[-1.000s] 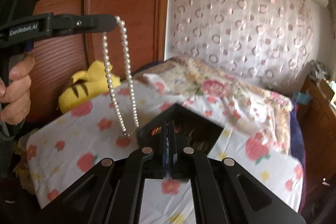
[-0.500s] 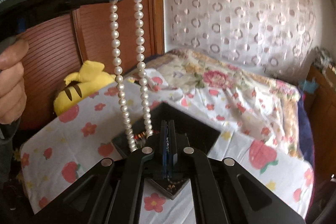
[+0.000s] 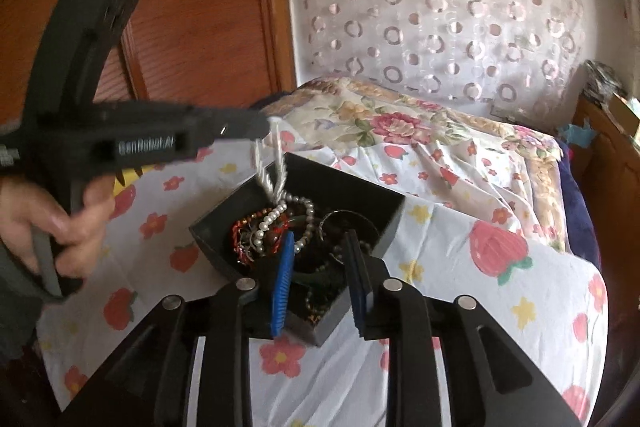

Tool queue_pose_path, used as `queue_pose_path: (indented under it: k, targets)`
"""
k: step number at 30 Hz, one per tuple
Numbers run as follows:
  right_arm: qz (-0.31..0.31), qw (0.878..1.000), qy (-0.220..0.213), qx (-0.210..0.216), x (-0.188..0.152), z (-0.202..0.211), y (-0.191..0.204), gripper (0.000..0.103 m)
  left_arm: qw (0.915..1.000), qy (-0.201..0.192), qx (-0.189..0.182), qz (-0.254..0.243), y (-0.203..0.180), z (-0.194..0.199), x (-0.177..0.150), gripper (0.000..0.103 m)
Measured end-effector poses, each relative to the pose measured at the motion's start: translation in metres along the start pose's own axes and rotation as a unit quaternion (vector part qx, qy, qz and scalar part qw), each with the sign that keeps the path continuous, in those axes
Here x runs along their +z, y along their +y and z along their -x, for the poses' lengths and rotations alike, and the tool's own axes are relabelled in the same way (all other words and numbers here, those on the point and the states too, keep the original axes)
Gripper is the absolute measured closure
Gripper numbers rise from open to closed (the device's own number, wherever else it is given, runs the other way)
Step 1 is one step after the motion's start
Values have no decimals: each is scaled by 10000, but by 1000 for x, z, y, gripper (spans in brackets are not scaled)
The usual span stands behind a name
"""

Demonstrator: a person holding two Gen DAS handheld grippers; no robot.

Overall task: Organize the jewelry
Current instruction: 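Lower pearls and green pendant into the black box while both grippers open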

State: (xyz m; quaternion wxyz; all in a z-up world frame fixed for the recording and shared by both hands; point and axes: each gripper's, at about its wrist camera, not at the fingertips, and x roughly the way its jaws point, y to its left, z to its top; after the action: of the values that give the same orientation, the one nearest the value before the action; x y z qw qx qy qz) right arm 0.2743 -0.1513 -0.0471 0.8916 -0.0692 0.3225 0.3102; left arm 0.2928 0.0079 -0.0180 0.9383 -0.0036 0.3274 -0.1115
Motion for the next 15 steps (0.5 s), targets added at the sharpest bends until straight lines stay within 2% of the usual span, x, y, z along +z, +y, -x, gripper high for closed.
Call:
queue_pose_path:
  k: [1,3,4,6,7,9,11,13,15]
  targets:
    - [-53,10000,-39,-29,0,4,-2,75,10000,-22,55,-14,-4,5,-6,88]
    - [-209,9996,-165,-116,-5,20,-2,71,9999,-90,132,-30,-8,16,-15,63]
    - [-271,9992,-233,-163,-7,28,-1,69,9998,-129,166,-36,-11,21,-18,57]
    - [-350,9984,-359,-243,-11,44,0,61,9993,-221,293,-54,-17,35,-28,37]
    - [-379,9979,-434,-303,-14,54,3,59,9990,-258,349,-63,-20,41,-32,32]
    - [-423,9964,-571,-453,-19,71,8,43,9981,-364,483,-97,-25,56,-40,15]
    - [-468,9939,-764,-647,-26,92,16,33,9965,-495,674,-99,-31,77,-52,8]
    - [-526,9912,-927,-787,-35,112,24,25,9957,-567,729,-46,-34,96,-65,8]
    - [-581,9879,-1076,-952,-43,129,32,10,9951,-601,790,16,-38,115,-79,8]
